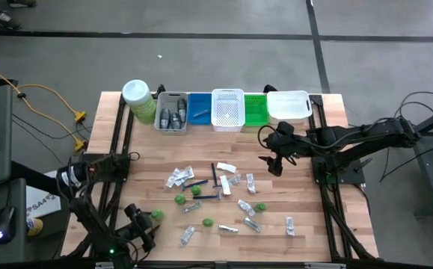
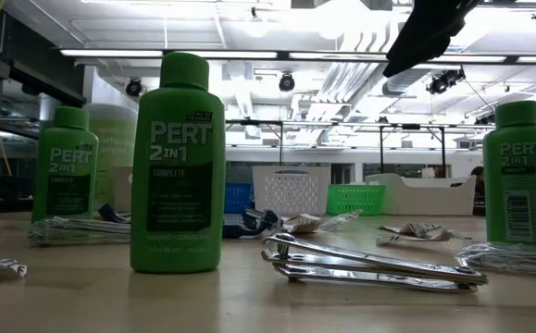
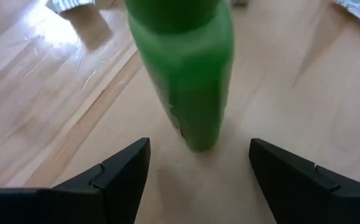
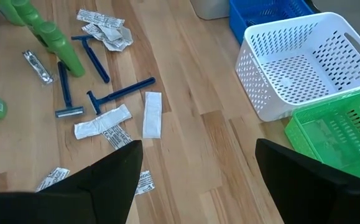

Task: Pick & Place Travel size toiletries
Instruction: Put the green shampoo into the right white bin

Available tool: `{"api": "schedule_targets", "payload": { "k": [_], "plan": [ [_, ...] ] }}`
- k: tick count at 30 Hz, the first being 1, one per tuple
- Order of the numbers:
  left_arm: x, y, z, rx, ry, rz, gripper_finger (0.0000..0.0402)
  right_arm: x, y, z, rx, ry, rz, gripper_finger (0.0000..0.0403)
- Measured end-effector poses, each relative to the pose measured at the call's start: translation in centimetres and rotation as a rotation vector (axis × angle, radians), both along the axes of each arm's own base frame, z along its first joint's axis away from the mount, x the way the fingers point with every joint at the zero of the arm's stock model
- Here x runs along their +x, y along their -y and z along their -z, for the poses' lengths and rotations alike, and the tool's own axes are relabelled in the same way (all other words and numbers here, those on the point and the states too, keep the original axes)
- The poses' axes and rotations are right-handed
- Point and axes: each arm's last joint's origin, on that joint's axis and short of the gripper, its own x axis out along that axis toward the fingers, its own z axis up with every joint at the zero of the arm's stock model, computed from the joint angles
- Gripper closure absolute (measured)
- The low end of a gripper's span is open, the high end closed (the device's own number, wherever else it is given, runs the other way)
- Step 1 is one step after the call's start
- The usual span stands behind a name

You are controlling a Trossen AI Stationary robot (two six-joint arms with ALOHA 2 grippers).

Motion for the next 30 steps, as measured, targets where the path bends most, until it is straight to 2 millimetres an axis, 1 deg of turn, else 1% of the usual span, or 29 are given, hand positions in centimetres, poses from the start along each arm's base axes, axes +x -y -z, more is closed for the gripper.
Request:
{"api": "schedule_targets", "payload": {
  "k": [8,14,17,22,30],
  "plan": [
    [0.2,-0.2,1.1,0.044,0.104,-0.035,0.0126,0.0,0.0,0.0,0.001,0.006,0.0,0.0097],
    [0.2,-0.2,1.9,0.055,0.131,-0.066,0.0127,0.1,0.0,-0.1,0.002,0.014,0.0,0.0097],
    [0.3,-0.3,2.3,0.065,0.158,-0.072,0.0133,0.1,0.0,-0.1,0.002,0.014,0.0,0.0097],
    [0.3,-0.3,2.4,0.071,0.158,-0.073,0.0173,0.1,0.0,-0.1,0.002,0.014,0.0,0.0097],
    [0.3,-0.5,2.5,0.08,0.171,-0.08,0.0278,0.1,0.0,-0.1,0.014,0.018,0.012,0.0097]
  ]
}}
